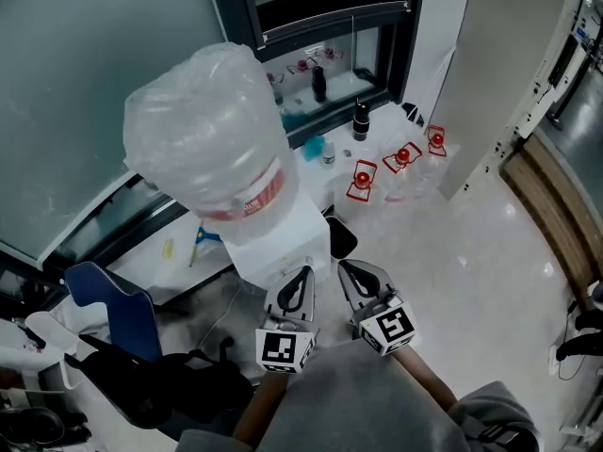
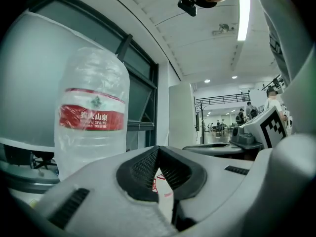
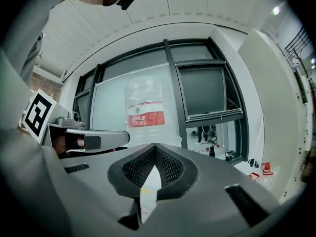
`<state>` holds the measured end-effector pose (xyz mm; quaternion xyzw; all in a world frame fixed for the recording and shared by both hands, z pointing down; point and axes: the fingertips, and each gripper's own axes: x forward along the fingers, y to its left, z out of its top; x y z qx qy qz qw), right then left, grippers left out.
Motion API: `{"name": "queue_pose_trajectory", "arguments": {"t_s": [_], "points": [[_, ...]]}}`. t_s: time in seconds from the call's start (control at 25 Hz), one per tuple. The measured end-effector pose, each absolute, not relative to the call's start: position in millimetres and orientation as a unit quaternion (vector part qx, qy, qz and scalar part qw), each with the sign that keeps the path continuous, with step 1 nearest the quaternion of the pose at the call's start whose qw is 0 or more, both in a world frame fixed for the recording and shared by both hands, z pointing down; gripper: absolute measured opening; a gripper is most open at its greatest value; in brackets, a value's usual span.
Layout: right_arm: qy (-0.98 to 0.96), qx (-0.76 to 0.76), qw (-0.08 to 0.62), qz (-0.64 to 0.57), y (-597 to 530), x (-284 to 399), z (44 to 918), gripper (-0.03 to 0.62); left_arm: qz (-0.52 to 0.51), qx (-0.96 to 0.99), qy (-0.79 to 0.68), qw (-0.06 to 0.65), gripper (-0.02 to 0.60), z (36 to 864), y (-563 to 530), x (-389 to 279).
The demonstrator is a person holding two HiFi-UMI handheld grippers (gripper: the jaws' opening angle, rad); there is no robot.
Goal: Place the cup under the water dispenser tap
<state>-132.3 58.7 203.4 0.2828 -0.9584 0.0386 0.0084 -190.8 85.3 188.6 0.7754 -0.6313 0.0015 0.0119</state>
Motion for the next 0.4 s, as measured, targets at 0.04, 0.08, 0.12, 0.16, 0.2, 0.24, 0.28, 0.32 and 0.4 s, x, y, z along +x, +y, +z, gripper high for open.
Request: {"name": "queue_pose_trajectory", "arguments": {"t_s": [0.04, 0.08, 0.12, 0.16, 0.2, 0.24, 0.28, 0.32, 0.4], "points": [[-0.958, 0.283, 0.010, 0.037, 57.8, -131.7, 203.7, 0.011, 0.001, 0.777, -0.629, 0.013, 0.011, 189.0, 84.2, -189.4], [-0.958, 0.283, 0.012, 0.037, 57.3, -131.1, 203.9, 0.009, 0.000, 0.779, -0.627, 0.013, 0.011, 189.9, 83.5, -188.0], [-0.958, 0.284, 0.012, 0.037, 56.9, -130.6, 203.9, 0.009, 0.000, 0.780, -0.625, 0.014, 0.011, 190.7, 83.2, -187.0], [-0.957, 0.287, 0.011, 0.039, 56.1, -130.3, 203.8, 0.009, 0.000, 0.781, -0.624, 0.015, 0.011, 191.4, 82.7, -186.6], [-0.956, 0.291, 0.010, 0.041, 55.1, -129.8, 203.7, 0.011, 0.000, 0.782, -0.623, 0.016, 0.011, 191.9, 82.2, -186.5], [-0.955, 0.293, 0.010, 0.042, 54.3, -129.3, 203.9, 0.009, 0.000, 0.783, -0.622, 0.017, 0.011, 192.4, 81.7, -186.4], [-0.955, 0.295, 0.010, 0.042, 53.5, -128.7, 204.0, 0.009, 0.001, 0.783, -0.621, 0.017, 0.011, 192.9, 81.1, -186.1], [-0.954, 0.295, 0.010, 0.043, 53.0, -128.2, 204.4, 0.011, 0.002, 0.784, -0.620, 0.018, 0.011, 193.2, 80.3, -185.7], [-0.955, 0.294, 0.010, 0.044, 52.1, -127.3, 205.7, 0.011, 0.004, 0.786, -0.618, 0.019, 0.011, 193.7, 78.7, -184.7]]}}
